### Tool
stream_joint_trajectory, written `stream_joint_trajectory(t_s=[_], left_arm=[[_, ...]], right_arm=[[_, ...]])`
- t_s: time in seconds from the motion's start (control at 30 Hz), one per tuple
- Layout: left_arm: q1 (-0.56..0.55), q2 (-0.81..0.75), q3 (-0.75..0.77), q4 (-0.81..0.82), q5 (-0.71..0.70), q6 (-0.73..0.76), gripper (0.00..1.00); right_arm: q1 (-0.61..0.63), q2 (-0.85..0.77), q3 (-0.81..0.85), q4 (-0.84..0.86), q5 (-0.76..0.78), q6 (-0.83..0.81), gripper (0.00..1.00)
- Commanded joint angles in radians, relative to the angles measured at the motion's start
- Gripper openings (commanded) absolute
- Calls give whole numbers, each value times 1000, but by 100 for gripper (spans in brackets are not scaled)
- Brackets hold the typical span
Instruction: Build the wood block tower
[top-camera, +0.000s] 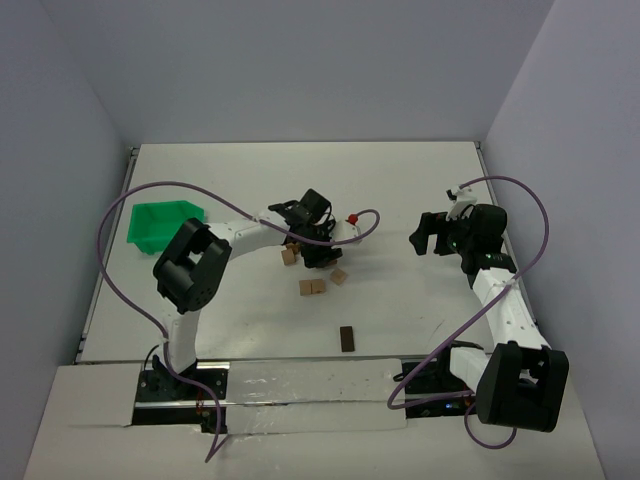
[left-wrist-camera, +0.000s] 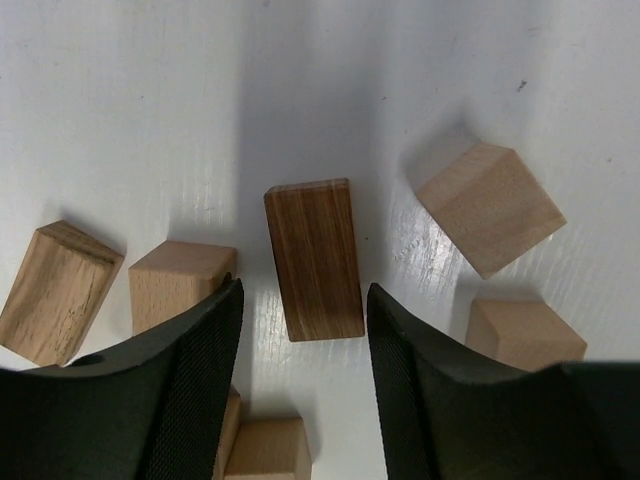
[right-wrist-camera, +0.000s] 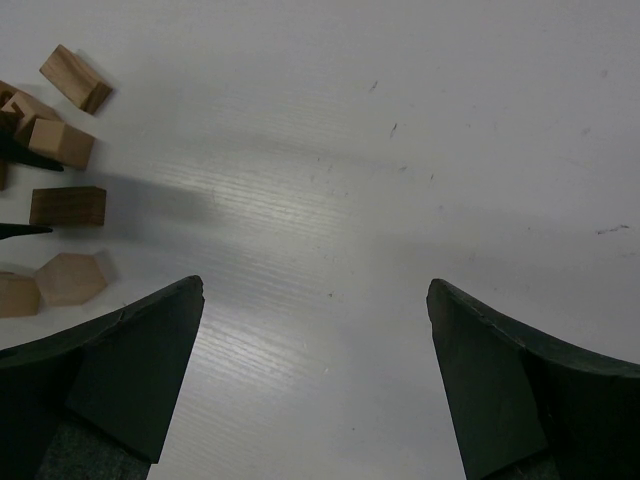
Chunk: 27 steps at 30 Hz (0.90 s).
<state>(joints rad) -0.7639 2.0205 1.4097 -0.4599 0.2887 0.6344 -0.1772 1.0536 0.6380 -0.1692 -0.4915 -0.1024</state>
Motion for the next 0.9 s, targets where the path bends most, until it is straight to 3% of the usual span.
stream_joint_trajectory(t_s=[0.0, 0.37, 0.87], left_arm=[[3, 13, 21, 41, 3, 9, 53], [2, -64, -36, 80, -5, -6, 24], [12, -390, -103, -113, 43, -11, 7]], right_arm=[[-5, -7, 49, 10, -5, -14, 100], [-5, -15, 46, 11, -2, -16, 100], [-6, -42, 51, -16, -33, -41, 100]])
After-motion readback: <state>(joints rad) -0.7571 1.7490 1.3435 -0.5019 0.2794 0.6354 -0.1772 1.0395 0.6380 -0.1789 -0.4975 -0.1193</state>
